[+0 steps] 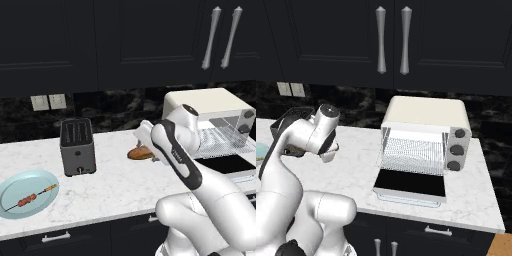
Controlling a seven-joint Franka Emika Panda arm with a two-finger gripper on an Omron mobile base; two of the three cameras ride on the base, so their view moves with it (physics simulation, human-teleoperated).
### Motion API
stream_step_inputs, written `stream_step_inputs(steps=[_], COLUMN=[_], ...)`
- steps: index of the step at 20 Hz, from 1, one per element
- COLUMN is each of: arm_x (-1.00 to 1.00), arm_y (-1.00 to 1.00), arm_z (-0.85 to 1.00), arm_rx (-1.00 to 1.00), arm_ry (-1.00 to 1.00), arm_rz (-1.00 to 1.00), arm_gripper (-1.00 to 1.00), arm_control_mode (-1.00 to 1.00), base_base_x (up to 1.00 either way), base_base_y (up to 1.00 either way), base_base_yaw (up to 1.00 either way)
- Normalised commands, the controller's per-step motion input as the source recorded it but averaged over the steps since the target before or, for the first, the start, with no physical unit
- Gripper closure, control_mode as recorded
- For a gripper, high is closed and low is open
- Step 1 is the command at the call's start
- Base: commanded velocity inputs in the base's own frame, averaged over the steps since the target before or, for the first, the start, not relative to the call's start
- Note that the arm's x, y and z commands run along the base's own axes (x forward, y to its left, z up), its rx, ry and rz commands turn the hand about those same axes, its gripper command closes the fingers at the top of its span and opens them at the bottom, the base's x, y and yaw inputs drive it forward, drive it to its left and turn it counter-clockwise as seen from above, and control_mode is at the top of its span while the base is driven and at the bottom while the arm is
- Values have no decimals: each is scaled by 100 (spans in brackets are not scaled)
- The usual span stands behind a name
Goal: Pick up the kebab skewer and baguette bread, and place them inside the toaster oven. Close the toaster oven door and start by setting the timer.
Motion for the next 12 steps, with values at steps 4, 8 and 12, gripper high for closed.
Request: stream_step_inputs(steps=[4, 8, 12], arm_x=[1, 33, 23], arm_y=[-100, -100, -100], arm_z=[19, 21, 0], arm_rx=[0, 0, 0], arm_ry=[0, 2, 0], arm_rz=[0, -1, 0], arm_gripper=[100, 100, 100], arm_control_mode=[-100, -100, -100], base_base_x=[0, 0, 0], base_base_y=[0, 0, 0], base_base_yaw=[0, 0, 0])
